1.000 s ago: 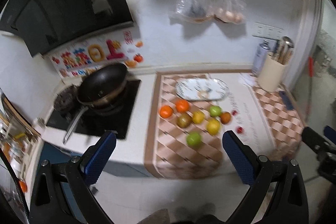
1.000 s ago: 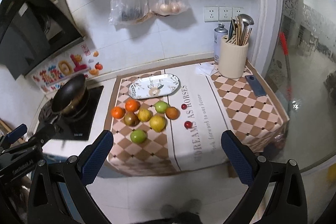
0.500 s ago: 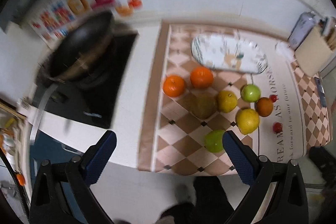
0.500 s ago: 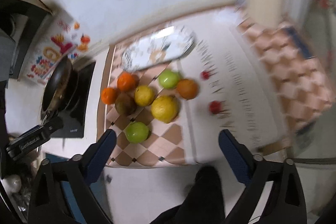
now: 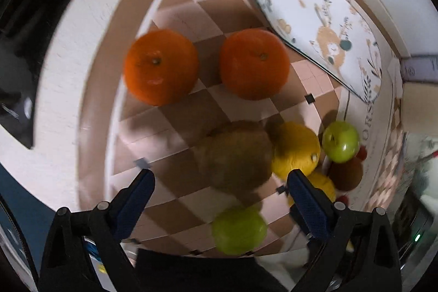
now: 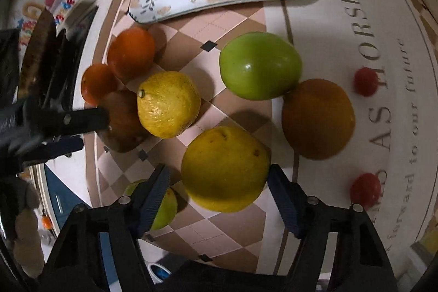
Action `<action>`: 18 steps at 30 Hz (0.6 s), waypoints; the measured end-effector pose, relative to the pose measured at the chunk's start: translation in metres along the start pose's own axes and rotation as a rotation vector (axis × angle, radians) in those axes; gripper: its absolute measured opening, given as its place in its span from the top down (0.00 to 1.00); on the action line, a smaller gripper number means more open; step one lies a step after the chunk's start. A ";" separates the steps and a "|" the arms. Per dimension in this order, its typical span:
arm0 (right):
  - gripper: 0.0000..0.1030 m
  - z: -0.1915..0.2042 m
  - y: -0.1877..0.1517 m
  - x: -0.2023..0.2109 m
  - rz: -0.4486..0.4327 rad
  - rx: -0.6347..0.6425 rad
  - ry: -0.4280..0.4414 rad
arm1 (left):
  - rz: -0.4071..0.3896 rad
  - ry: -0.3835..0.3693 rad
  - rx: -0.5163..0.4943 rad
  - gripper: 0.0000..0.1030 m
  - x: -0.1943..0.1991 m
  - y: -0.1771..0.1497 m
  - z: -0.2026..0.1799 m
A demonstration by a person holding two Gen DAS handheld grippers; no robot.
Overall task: Organize fruits
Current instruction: 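Grasp the large yellow citrus with the right gripper while the left gripper grasps the brown pear, then carry the citrus and pear onto the white oval plate while opening both grippers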
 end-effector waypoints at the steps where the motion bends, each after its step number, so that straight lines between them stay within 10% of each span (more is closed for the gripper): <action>1: 0.33 -0.001 0.003 -0.004 0.014 0.001 0.001 | 0.016 -0.021 0.019 0.09 -0.005 0.003 0.000; 7: 0.35 0.001 0.006 -0.019 0.066 0.010 0.012 | 0.066 -0.128 0.069 0.36 -0.017 0.008 -0.007; 18: 0.36 0.007 0.007 -0.024 0.101 0.049 -0.014 | 0.035 -0.098 0.051 0.37 -0.024 0.013 -0.022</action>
Point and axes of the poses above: each gripper's, at about its wrist camera, not at the fingertips, and x roughly against the way its jaws point, z to its left, y to its top, the point moved 4 cm from there along -x, roughly the way its jaws point, and after that the axes turned 15 degrees about y, right-handed, at the moved point
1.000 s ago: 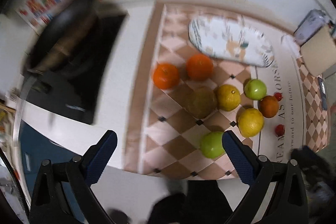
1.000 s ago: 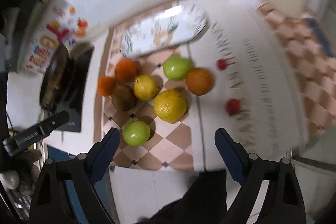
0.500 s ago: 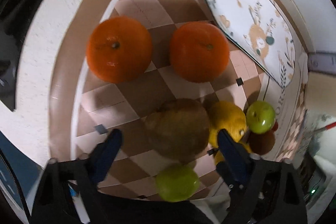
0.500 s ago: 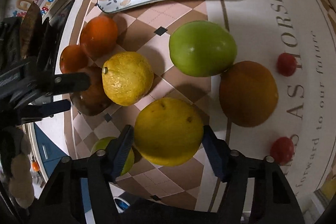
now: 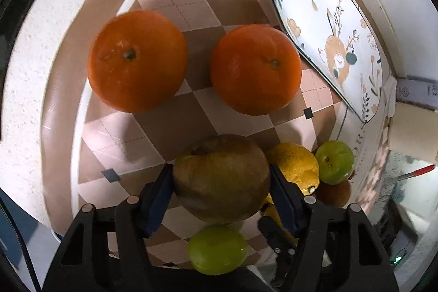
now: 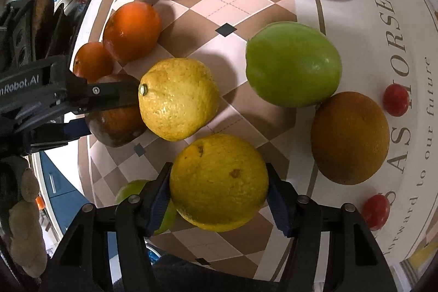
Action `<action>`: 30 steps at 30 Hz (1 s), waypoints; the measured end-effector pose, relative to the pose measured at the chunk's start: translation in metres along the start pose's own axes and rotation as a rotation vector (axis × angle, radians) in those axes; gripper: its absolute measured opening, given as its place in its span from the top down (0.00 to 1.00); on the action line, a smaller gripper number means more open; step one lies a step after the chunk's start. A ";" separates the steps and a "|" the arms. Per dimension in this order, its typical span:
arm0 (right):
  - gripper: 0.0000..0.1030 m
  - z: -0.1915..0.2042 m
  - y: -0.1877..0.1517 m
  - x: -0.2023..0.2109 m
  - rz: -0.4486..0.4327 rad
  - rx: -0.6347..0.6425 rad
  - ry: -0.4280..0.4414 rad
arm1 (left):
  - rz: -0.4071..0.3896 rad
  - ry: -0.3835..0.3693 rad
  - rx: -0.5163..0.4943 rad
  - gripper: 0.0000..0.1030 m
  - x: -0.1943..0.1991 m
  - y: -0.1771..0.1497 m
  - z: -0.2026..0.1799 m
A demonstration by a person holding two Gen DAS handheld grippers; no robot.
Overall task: Organize fruits
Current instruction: 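Carry the citrus and pear onto the white oval plate while opening both grippers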
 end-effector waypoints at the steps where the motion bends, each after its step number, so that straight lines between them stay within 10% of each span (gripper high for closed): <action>1: 0.36 -0.002 0.001 0.002 -0.004 0.002 -0.003 | -0.017 0.022 -0.013 0.37 0.002 0.000 -0.001; 9: 0.37 0.010 0.004 0.041 -0.057 0.038 0.010 | -0.181 0.173 -0.202 0.38 0.038 -0.012 -0.032; 20: 0.37 -0.009 0.106 0.140 -0.246 0.020 0.032 | -0.326 0.072 -0.282 0.37 0.137 0.067 -0.099; 30: 0.37 -0.041 0.214 0.111 -0.160 0.018 -0.058 | -0.119 0.076 -0.242 0.37 0.070 0.174 -0.136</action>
Point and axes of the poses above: each gripper's, at about its wrist camera, not at the fingertips, and x roughly against the way its jaws point, z to its left, y to its top, the point moved 4 cm from there along -x, roughly the way its jaws point, and after that the axes turned 15 degrees about y, right-handed, at the moved point
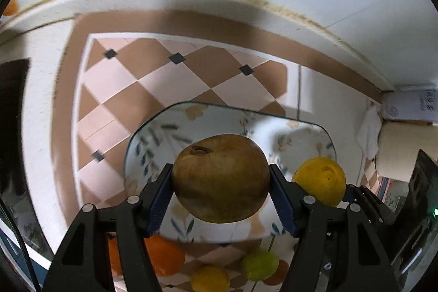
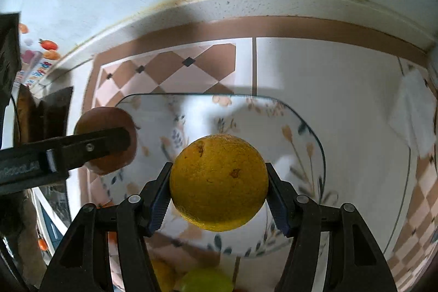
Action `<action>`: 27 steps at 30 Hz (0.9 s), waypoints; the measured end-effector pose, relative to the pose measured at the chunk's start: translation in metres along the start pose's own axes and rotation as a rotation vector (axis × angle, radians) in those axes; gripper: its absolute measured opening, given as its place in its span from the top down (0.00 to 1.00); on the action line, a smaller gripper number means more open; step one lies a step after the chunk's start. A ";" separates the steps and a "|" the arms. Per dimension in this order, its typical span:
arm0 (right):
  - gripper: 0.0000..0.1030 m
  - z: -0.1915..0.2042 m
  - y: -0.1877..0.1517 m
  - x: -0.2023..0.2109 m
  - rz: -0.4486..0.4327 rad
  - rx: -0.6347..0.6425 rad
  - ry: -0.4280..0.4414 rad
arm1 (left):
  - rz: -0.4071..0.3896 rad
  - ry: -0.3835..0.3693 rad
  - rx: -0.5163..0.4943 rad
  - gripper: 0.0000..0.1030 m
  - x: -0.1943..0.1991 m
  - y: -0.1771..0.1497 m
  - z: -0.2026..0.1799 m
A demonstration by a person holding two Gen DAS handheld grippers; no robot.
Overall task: Organize fruits
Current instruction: 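Carry the citrus and pear onto the white oval plate while opening both grippers, then lift both grippers off the plate and move back toward the loose fruits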
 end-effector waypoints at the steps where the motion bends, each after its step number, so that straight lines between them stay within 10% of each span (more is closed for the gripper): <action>1: 0.37 0.004 0.005 -0.007 0.012 0.008 -0.010 | 0.031 -0.013 0.013 0.37 -0.008 0.005 0.001; 15: 0.36 -0.017 0.031 -0.037 0.096 -0.026 -0.012 | 0.129 0.029 0.000 0.36 -0.030 0.017 -0.001; 19: 0.20 -0.015 0.035 -0.040 0.108 -0.064 -0.008 | 0.123 0.050 -0.011 0.36 -0.028 0.019 -0.002; 23: 0.12 -0.014 0.035 -0.031 0.102 -0.079 -0.005 | 0.083 0.049 -0.013 0.15 -0.021 0.025 -0.007; 27: 0.09 -0.012 0.028 -0.015 0.087 -0.078 -0.054 | 0.039 0.095 -0.029 0.14 -0.008 0.021 -0.007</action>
Point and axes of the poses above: each gripper's, at about its wrist camera, not at the fingertips, and x roughly against the way its jaws point, z to its left, y to its top, the point moved 4 cm from there along -x, roughly the way its jaws point, and after that the axes turned 15 degrees about y, right-handed, at the moved point
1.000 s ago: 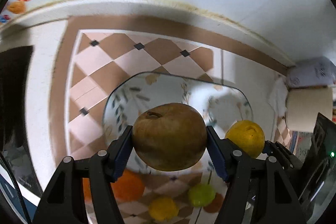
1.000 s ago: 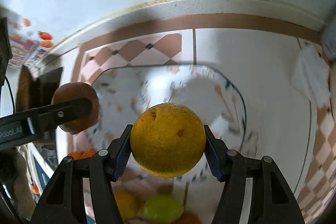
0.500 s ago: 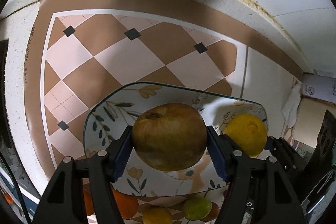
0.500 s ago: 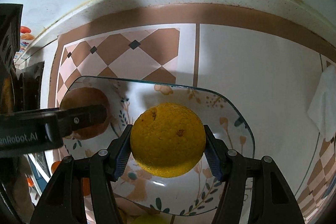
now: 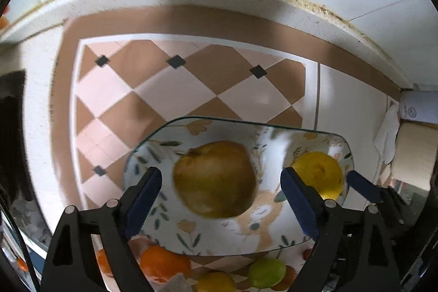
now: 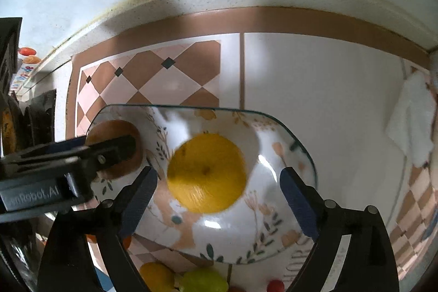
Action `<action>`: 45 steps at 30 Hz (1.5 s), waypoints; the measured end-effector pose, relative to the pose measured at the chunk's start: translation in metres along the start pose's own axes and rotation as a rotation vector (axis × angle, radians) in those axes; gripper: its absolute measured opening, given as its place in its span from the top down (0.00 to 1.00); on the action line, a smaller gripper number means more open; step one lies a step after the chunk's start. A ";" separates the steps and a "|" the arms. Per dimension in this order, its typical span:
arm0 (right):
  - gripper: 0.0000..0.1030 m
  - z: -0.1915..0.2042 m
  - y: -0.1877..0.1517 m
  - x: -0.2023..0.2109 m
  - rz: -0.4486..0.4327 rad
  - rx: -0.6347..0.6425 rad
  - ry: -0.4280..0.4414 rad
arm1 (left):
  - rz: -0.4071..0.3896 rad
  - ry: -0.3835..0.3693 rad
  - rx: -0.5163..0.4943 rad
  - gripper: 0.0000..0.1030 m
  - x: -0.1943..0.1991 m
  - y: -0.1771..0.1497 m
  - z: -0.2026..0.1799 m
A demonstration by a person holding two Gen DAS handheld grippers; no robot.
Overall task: Organize fruits
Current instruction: 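Lift both grippers off the plate and move back toward the loose fruits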
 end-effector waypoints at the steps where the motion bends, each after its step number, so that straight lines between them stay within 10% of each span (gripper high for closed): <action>1: 0.09 0.000 -0.004 0.004 -0.001 -0.005 -0.007 | -0.013 0.007 -0.005 0.14 0.004 -0.005 0.002; 25: 0.09 0.071 -0.162 0.123 -0.271 0.073 -0.071 | -0.477 0.173 0.007 0.14 0.144 -0.163 0.059; 45: 0.09 0.101 -0.230 0.198 -0.435 0.107 -0.051 | -0.599 0.129 0.022 0.14 0.195 -0.230 0.063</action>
Point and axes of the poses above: each gripper's, at about its wrist camera, not at the fingertips, and x roughly against the way its jaws point, z to its left, y to its top, the point moved 4 cm from there along -x, roughly the way its jaws point, and after that the axes turned 15 degrees about y, right-handed, at the moved point
